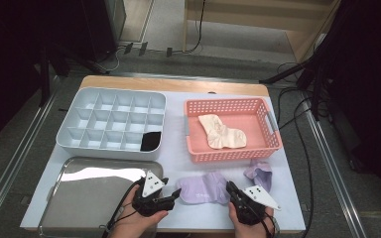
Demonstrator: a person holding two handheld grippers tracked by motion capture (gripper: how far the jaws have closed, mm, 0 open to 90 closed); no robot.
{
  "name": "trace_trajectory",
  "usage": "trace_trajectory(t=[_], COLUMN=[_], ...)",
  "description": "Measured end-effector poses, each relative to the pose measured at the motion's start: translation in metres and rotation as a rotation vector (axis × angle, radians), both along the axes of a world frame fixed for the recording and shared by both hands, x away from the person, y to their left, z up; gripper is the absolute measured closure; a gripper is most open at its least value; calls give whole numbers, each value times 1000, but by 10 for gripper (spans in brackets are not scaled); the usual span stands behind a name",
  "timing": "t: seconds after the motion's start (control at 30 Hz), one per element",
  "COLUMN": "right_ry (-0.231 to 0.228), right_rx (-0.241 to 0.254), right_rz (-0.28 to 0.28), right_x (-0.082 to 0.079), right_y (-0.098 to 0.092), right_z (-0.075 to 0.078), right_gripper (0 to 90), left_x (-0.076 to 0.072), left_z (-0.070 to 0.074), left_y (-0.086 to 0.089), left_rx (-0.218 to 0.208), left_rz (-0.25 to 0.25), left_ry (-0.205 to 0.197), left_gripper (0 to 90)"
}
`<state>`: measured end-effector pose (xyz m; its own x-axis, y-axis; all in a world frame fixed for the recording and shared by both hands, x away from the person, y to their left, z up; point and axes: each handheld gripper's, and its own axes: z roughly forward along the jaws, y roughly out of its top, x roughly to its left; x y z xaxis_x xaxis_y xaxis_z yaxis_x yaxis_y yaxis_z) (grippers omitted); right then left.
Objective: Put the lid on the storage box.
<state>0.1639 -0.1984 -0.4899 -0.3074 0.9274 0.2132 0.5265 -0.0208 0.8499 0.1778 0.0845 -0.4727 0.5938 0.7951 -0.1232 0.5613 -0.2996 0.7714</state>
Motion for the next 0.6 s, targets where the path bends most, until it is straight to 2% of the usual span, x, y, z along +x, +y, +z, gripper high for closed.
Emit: trace_trajectory(t=[0.03,0.1,0.13,0.2,0.23,0.3,0.33,0.43,0.5,0.6], right_ry=[-5,-2,-2,-1,-1,-1,0,7,5,1], right_rx=[0,5,5,9,9,14,15,21,20,20], right_rz=[8,10,10,11,11,16,16,14,15,12], right_x=[0,1,1,2,2,2,3,3,3,5], right_y=[-1,-1,-1,-2,-2,-4,-5,-5,-6,-9], right_z=[0,0,0,0,0,-1,-1,-1,-2,-1], right_gripper=[877,875,875,876,876,874,874,872,872,872], left_x=[4,10,10,14,14,15,13,13,14,16], left_z=[0,2,2,2,2,-2,-4,-3,-4,-3], left_y=[-2,-1,-1,-3,-3,-9,-10,-10,-8,-6], left_rx=[12,-7,-7,-9,-9,40,65,90,88,63], left_rz=[-10,-3,-3,2,2,5,13,31,36,18], left_ry=[26,67,67,93,93,104,83,71,71,97], left_gripper=[486,497,512,520,528,546,570,680,755,857])
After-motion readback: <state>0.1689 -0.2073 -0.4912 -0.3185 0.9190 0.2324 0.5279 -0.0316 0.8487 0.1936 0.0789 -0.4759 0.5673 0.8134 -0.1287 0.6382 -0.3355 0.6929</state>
